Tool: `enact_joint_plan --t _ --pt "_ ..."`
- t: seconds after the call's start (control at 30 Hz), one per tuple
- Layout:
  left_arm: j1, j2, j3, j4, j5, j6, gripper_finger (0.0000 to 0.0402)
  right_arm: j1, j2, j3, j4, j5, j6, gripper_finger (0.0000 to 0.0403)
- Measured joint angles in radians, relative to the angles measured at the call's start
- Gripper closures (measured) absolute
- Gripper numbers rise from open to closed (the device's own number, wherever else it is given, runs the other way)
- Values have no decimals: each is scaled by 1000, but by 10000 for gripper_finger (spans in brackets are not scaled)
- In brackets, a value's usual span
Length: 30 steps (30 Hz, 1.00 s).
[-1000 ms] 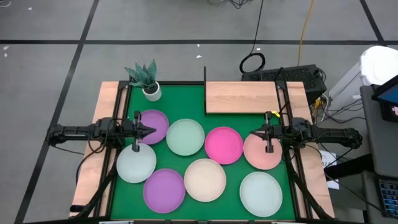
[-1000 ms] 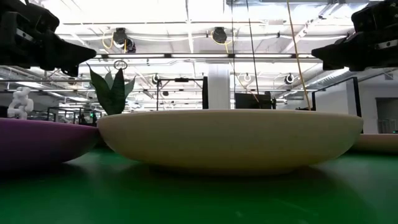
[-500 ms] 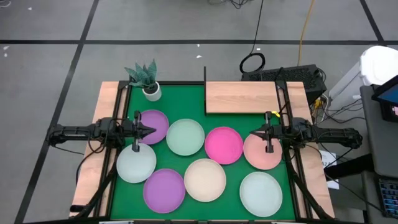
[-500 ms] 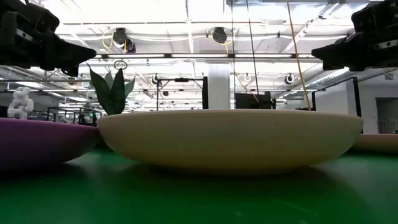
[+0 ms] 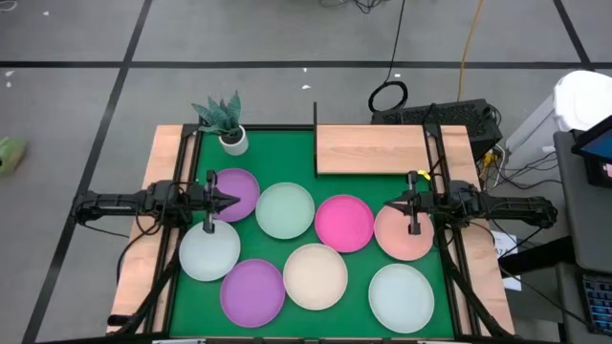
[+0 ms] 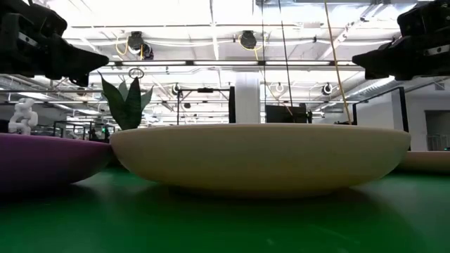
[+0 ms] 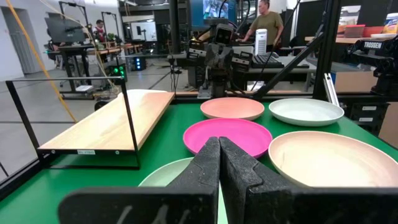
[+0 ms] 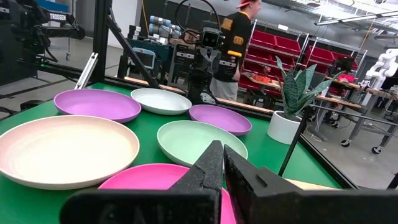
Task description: Place and stack plates onto a shelf
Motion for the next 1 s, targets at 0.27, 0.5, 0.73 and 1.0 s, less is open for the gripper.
enact_joint_plan --t 0.27,0.5,0.73,1.0 --pt "0 0 0 0 0 0 398 0 0 0 0 0 0 403" --pt "0 0 0 0 0 0 398 0 0 0 0 0 0 403" --pt "0 0 0 0 0 0 398 0 0 0 0 0 0 403" --pt "0 0 0 0 0 0 398 0 0 13 64 1 72 403"
